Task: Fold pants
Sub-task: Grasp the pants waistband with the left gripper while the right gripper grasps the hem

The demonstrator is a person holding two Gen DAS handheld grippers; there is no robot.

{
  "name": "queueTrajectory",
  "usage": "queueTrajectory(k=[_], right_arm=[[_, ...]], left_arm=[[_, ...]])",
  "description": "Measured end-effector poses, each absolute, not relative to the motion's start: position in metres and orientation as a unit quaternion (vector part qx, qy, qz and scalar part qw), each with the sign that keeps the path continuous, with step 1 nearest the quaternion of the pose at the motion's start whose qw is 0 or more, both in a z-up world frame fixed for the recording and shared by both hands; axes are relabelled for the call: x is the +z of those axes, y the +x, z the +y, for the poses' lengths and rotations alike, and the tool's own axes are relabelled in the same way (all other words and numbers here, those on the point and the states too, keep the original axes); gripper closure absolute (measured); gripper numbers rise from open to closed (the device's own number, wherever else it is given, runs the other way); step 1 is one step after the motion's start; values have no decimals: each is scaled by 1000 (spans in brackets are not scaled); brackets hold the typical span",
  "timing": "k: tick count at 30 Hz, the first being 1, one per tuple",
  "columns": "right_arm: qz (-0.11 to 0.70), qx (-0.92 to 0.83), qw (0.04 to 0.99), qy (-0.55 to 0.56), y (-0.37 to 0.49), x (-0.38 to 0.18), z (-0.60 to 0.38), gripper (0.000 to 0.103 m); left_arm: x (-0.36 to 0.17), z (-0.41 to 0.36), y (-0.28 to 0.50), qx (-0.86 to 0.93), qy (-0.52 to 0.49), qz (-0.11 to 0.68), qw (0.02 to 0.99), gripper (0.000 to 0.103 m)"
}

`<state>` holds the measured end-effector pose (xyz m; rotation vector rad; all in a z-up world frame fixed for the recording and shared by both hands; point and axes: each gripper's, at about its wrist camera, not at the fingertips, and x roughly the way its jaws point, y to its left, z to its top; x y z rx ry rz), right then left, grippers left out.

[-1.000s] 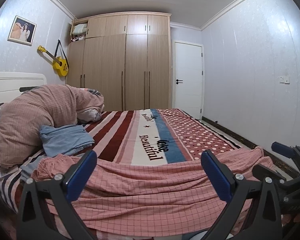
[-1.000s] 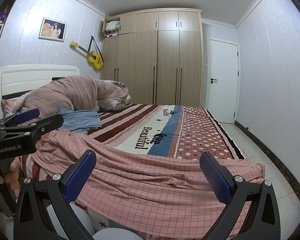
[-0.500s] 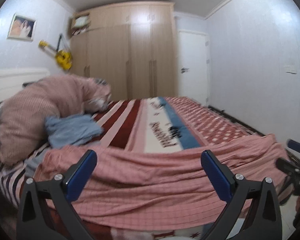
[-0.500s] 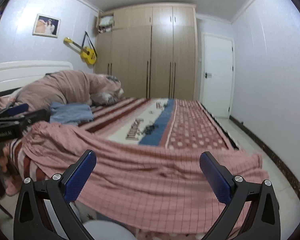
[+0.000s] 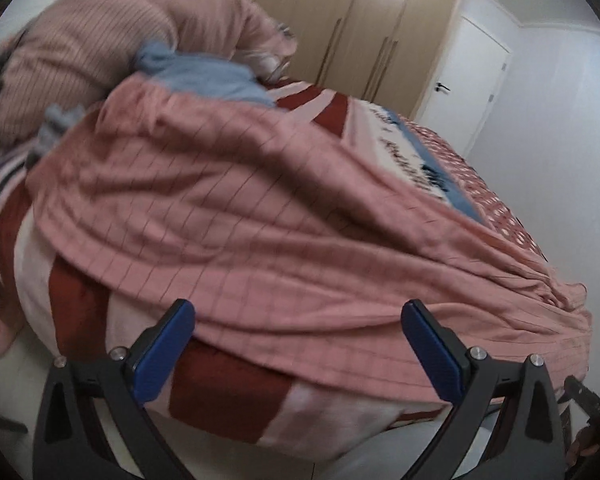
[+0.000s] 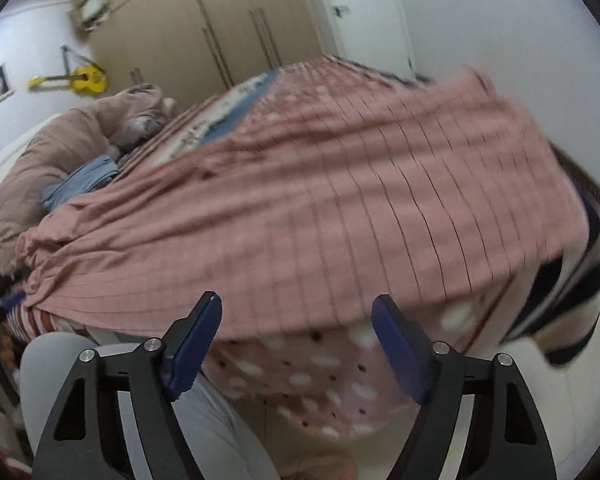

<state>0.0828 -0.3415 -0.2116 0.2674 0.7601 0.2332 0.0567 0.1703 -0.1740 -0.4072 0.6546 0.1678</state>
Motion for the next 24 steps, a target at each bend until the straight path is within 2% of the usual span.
queueTrajectory(k=[4, 5, 13, 20, 24], right_arm=[[400, 112, 895, 162, 93, -232, -348, 29], [402, 112, 893, 170, 93, -235, -349, 29], [366, 107, 903, 200, 88, -220, -355, 30], [354, 105, 912, 177, 90, -207, -346, 34], [344, 96, 916, 184, 95, -200, -342, 40]], left_arm=[[-197, 185, 55, 90, -230, 328, 912, 3], [-200, 188, 53, 92, -232, 325, 912, 6], [-205, 197, 56, 91, -252, 314, 911, 14], [-204, 215, 55, 105, -273, 300, 908, 18], [-204, 224, 51, 133, -270, 299, 906, 18]])
